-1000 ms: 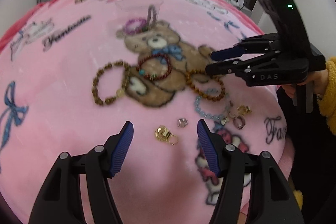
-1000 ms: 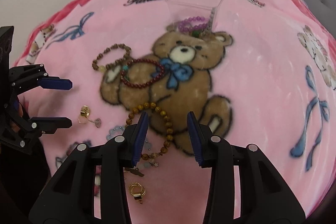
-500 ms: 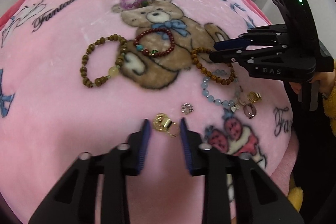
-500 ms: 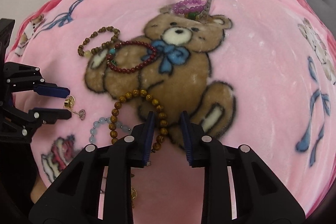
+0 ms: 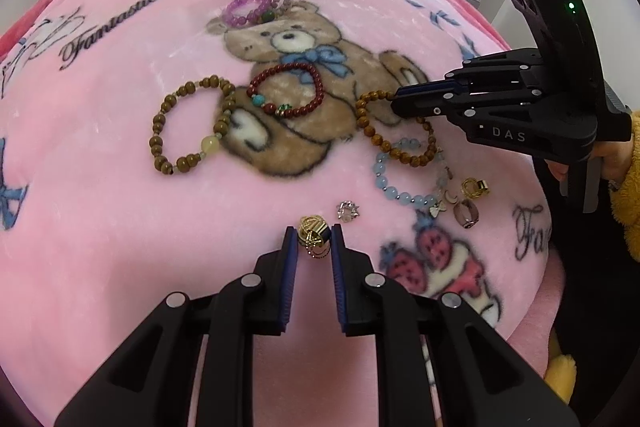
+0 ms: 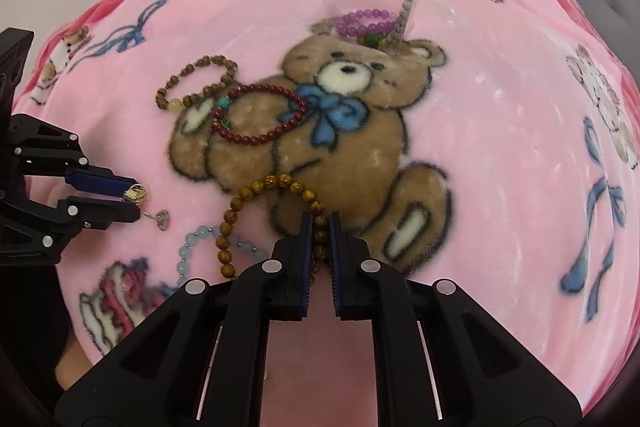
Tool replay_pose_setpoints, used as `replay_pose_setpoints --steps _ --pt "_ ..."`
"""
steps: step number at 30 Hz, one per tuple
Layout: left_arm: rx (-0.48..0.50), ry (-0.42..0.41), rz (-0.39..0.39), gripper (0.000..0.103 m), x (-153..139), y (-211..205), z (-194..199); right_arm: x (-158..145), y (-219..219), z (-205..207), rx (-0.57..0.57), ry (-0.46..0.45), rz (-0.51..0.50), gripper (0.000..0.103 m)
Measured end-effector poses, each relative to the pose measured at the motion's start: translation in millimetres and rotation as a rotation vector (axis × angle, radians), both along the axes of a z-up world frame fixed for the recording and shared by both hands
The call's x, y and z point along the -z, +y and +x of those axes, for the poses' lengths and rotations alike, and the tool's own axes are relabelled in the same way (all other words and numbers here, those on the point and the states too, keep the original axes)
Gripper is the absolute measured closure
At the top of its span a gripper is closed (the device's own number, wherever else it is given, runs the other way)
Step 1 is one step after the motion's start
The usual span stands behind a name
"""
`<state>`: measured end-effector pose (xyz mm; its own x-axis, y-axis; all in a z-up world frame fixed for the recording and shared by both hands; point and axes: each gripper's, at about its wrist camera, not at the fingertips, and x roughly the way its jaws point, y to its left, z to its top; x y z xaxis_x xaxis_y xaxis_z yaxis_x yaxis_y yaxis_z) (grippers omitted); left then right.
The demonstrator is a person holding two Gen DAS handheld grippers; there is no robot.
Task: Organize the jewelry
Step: 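Carry the gold charm and wooden bracelet over the clear box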
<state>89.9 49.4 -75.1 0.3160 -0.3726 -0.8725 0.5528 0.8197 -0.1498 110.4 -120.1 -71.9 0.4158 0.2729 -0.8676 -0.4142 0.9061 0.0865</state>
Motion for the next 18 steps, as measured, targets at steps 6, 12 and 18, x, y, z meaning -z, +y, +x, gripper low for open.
replay_pose_setpoints --steps 6,12,18 --pt "-0.015 -0.035 -0.023 0.087 -8.5 2.9 -0.9 -22.3 -5.7 -1.9 0.005 -0.042 0.130 0.095" --pt "-0.061 -0.100 -0.055 0.087 -25.6 9.1 1.8 -53.8 -12.3 -2.5 0.006 -0.119 0.198 0.095" --pt "-0.142 -0.158 -0.126 0.087 -51.4 17.6 18.6 -90.8 -22.7 10.2 0.030 -0.187 0.267 0.095"
